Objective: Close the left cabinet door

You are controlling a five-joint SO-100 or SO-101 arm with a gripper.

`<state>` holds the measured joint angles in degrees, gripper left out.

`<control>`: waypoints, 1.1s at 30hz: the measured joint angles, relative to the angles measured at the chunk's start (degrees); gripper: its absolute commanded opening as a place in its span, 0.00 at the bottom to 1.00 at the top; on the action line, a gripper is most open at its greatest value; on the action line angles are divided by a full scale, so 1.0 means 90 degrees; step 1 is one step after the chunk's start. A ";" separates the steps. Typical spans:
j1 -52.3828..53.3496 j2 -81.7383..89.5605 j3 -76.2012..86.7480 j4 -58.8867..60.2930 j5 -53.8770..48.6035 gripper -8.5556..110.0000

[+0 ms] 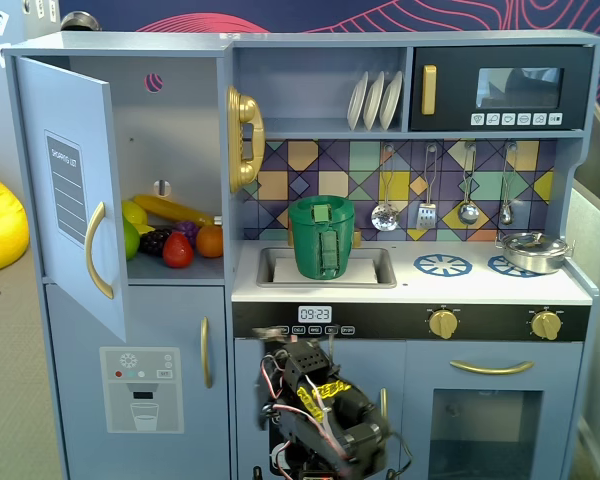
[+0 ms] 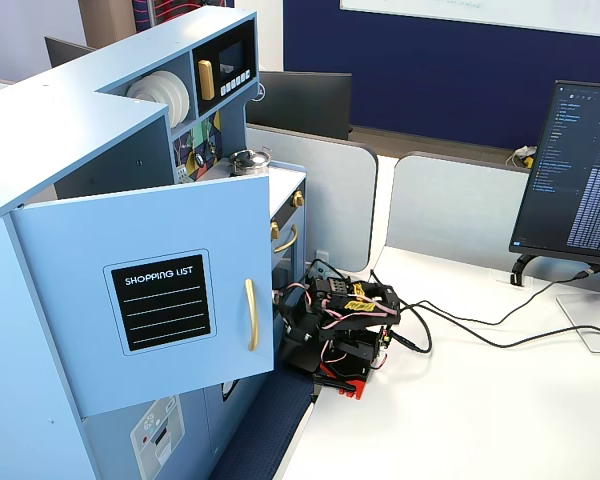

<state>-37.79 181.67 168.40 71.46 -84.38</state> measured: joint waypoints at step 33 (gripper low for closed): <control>-0.6787 -0.6709 -0.6016 -0.7500 -0.2275 0.07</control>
<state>-98.88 121.29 114.26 3.96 -104.85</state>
